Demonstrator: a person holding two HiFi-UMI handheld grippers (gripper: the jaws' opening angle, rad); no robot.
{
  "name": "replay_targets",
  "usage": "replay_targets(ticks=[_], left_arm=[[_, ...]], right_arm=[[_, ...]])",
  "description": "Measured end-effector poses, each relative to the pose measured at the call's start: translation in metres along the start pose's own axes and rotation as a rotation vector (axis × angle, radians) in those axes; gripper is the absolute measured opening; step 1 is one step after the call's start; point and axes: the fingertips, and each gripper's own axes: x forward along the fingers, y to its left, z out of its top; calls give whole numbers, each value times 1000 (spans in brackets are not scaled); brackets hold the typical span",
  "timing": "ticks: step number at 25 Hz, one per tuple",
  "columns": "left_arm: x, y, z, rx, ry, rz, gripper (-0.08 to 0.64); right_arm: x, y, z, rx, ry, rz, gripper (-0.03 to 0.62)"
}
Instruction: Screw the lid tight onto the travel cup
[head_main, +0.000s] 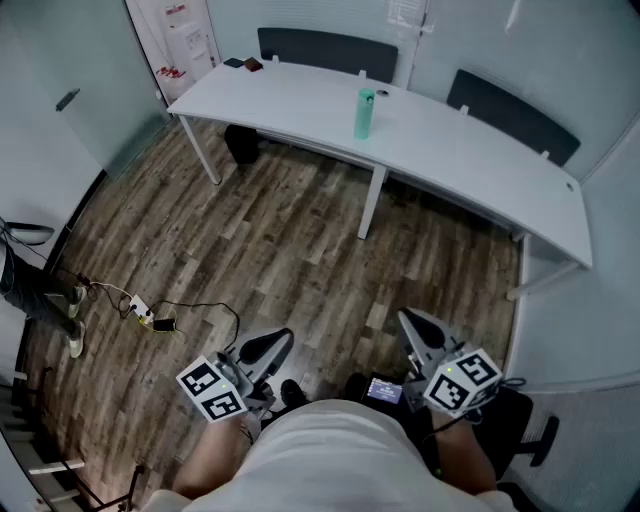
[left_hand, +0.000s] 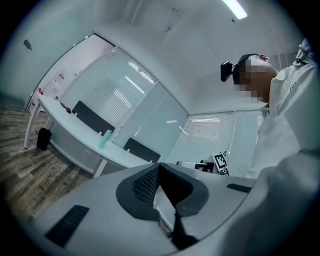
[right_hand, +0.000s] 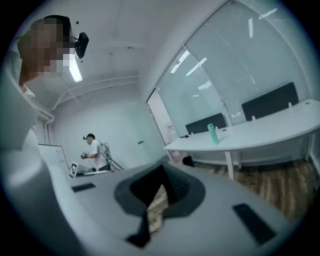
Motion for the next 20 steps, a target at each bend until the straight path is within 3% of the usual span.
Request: replay_targets(ticks=[20], left_arm=[[5, 5, -3, 12, 20, 21, 24]], right_arm=[[3, -17, -1, 10, -9, -35, 25]])
